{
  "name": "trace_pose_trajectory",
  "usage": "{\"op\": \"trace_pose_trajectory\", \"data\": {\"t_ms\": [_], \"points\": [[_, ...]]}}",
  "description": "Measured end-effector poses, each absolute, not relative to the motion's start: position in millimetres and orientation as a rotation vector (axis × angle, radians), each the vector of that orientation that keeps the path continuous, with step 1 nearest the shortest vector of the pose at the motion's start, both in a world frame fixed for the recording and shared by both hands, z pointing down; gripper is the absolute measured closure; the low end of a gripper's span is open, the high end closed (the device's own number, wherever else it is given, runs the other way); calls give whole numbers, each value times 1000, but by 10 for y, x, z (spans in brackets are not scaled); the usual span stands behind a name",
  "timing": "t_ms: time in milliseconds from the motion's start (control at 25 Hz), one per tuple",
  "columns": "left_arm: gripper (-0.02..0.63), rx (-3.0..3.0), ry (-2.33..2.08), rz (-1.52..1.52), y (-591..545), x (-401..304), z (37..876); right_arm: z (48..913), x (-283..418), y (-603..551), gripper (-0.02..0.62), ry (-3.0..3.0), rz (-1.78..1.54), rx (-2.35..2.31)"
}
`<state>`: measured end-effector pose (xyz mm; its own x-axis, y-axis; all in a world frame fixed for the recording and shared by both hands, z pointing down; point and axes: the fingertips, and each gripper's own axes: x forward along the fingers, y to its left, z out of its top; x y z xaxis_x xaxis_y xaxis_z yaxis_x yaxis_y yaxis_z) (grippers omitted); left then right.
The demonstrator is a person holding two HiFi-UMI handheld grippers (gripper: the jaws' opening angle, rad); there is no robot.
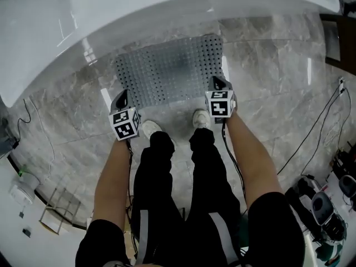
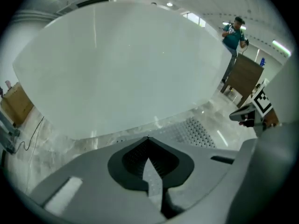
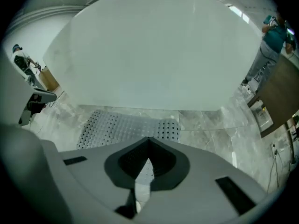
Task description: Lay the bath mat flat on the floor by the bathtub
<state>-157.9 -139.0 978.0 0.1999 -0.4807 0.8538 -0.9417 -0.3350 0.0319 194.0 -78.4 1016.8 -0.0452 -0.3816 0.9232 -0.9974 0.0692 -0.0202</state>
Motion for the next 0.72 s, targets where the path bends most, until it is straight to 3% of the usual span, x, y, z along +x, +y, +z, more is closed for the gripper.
{"op": "trace_pose_trajectory", "data": {"t_ms": [360, 720], "points": [[601, 1977, -1417, 744, -1344, -1155, 7472, 7718, 1653, -982, 589, -1780, 891, 1679], [601, 2208, -1543, 487, -1403, -731, 4894, 4960, 1590, -1278, 589, -2113, 474, 1880]]}}
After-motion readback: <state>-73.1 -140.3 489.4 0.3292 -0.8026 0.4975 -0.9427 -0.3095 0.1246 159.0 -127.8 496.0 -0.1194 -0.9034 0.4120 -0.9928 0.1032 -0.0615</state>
